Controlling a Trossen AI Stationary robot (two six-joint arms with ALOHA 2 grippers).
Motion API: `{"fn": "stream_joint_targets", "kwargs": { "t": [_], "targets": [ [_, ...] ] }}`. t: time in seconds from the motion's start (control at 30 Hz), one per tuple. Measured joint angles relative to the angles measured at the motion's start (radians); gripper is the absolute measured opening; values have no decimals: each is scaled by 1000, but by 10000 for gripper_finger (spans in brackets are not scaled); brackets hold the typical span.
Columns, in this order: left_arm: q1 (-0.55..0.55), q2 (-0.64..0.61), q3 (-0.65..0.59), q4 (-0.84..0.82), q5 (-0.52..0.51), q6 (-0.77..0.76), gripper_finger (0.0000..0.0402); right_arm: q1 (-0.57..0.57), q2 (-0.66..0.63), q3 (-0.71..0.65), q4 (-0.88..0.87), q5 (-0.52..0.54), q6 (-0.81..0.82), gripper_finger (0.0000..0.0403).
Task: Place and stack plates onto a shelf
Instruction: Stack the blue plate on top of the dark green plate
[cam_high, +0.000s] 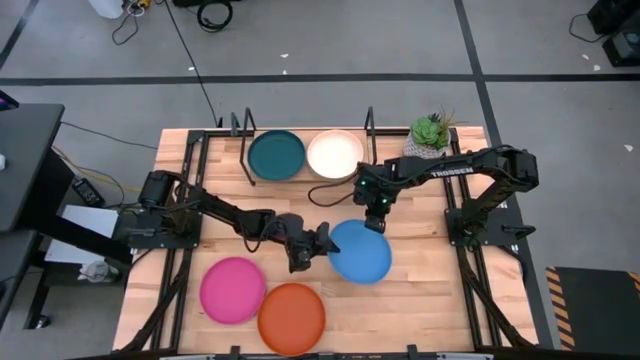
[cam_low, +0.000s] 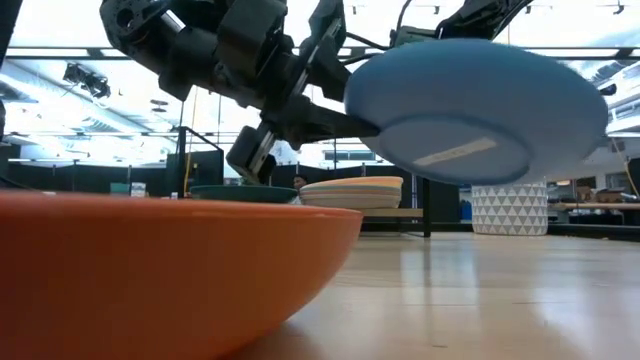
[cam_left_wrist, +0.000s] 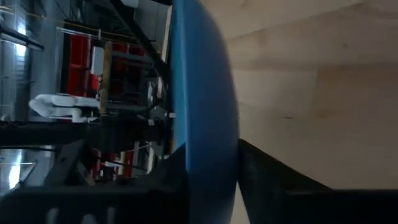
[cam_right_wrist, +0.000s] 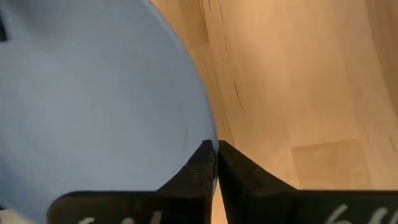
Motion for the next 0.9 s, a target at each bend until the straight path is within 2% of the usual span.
{"fn": "stream_joint_targets", "kwargs": {
  "t": [0.13, 0.27, 0.4, 0.5, 0.6, 0.73, 0.83, 0.9],
  "targets": [
    [-1, 2, -1, -19, 6, -34, 71, 0, -2, 19, -16, -4, -9, 48],
    [-16, 1, 0, -17, 5, -59, 54, 0, -14, 81, -55, 5, -26, 82],
    [-49, -5, 0, -41, -20, -108, 52, 0, -49, 168, -115, 79, -26, 111],
    [-80, -34, 0, -79, -107, -141, 52, 1, -98, 253, -189, 174, -42, 122],
    [-115, -79, 0, -123, -296, -169, 52, 29, -172, 312, -209, 280, -57, 124],
    [-145, -128, 0, -179, -666, -229, 52, 85, -295, 329, -204, 450, -72, 122],
    [-127, -142, 0, -231, -948, -276, 52, 126, -371, 326, -204, 570, -62, 122],
    [-96, -142, 0, -291, -1083, -323, 52, 154, -414, 308, -198, 618, -44, 122]
  ]
}}
